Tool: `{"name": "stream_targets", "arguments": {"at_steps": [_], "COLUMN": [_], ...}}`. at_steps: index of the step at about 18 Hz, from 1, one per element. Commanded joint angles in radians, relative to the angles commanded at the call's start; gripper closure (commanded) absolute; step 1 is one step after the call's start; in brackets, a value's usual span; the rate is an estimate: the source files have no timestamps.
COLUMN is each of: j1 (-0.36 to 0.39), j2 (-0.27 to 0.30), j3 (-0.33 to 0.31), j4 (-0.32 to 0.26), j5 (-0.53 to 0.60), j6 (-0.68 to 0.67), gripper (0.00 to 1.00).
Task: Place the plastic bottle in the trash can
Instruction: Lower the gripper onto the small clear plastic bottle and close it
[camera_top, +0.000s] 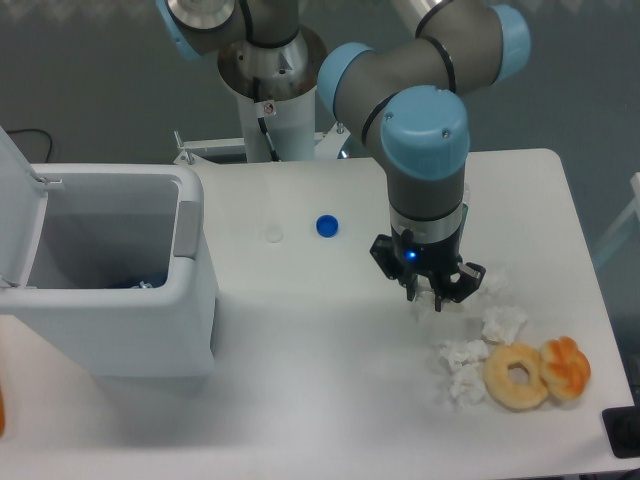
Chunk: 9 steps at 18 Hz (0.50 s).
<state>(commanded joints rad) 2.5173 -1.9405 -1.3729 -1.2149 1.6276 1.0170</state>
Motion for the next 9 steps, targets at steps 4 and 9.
{"name": "stream_targets", "arguments": {"at_steps": [4,9], "j1": [-0.008,-0.04], "j2": [0.02,0.099], "j3": [0.009,0.029], "j4": [0.0,0.012], "j5": [0.0,-0.073], "j6": [-0.034,-0.133], "gripper": [0.97,0.99]}}
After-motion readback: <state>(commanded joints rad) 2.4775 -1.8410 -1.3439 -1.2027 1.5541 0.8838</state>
